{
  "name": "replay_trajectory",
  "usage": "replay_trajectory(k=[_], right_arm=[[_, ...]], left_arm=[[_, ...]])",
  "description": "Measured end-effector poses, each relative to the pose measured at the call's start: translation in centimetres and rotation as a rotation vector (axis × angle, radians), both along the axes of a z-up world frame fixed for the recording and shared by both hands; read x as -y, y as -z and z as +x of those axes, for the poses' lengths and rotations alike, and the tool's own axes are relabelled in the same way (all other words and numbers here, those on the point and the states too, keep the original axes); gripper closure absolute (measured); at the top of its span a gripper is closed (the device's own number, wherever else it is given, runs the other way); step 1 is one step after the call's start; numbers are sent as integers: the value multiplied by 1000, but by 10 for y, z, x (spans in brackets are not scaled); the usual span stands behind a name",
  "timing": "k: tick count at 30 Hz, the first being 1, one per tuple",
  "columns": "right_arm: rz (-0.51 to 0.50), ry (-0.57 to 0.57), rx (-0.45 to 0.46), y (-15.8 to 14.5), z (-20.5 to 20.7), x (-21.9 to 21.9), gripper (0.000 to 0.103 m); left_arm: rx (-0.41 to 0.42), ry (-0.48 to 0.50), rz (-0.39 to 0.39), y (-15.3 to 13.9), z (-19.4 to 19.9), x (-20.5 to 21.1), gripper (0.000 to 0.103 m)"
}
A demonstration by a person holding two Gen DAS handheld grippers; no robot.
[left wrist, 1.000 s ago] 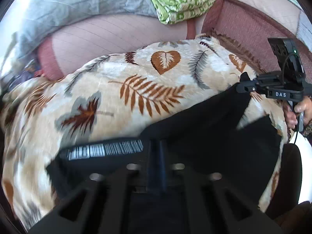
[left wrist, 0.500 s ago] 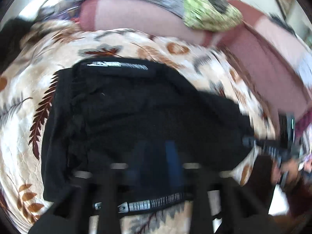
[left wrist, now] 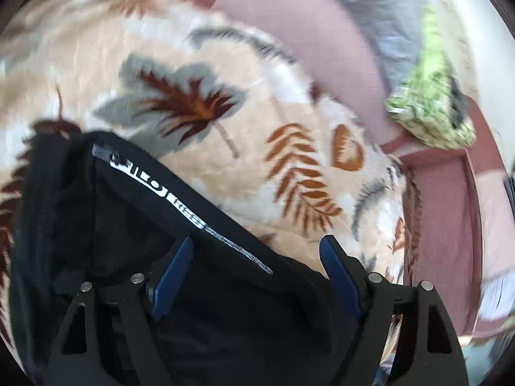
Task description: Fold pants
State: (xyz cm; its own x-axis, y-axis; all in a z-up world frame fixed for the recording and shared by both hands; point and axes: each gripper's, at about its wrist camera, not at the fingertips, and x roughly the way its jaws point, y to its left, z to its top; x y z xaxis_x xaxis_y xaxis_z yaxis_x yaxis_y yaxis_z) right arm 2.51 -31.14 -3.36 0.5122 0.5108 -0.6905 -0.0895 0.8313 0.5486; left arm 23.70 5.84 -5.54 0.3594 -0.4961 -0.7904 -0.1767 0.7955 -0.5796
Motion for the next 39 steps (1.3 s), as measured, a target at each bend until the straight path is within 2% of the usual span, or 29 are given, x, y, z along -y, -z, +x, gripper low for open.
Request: replay_trajectory(k=[3,5,7,10,15,19,20,21,24,26,28,30,34,37,39], right_arm=[[197,2,-47,12,12,1,47],[272,-21,-75,20,20,-7,47],[297,-30,-89,25,27,-16,47],[303,-14,-95,29,42,-28,47],[279,-3,-86,25,46,-35,47],[256,11,-79,23,26,-23,47],[259,21,-82,25,21,-17,47],[260,42,-87,27,13,-10,47],[247,111,-103,34,-2,11,45],[208,175,-111,39,-13,27,40],[186,220,-117,42,-18,39,40],[191,254,-112,43,-18,48,40],[75,298,-72,32,-11,51,33],[-39,315,-69,31,2,47,33],[-53,316,-90,38,13,43,33]], left_arm=[[-98,-16,15,20,6,-1,23],[-128,-24,-13,30,8,-4,31],[-129,-37,-48,32,7,-10,76],[-115,-65,-81,31,-2,-18,83],[-5,-72,-18,3,-39,-18,84],[82,-102,-15,-20,-97,-22,85],[99,-114,-27,-24,-119,-25,89],[110,-121,-38,-24,-135,-26,96],[107,-159,-37,-15,-185,-33,96],[60,-169,-29,6,-203,-34,96],[5,-182,-37,26,-210,-37,96],[-2,-192,-67,32,-212,-39,96],[38,-170,-34,22,-213,-36,96],[43,-163,-27,19,-211,-35,96],[42,-165,-34,20,-211,-37,96]])
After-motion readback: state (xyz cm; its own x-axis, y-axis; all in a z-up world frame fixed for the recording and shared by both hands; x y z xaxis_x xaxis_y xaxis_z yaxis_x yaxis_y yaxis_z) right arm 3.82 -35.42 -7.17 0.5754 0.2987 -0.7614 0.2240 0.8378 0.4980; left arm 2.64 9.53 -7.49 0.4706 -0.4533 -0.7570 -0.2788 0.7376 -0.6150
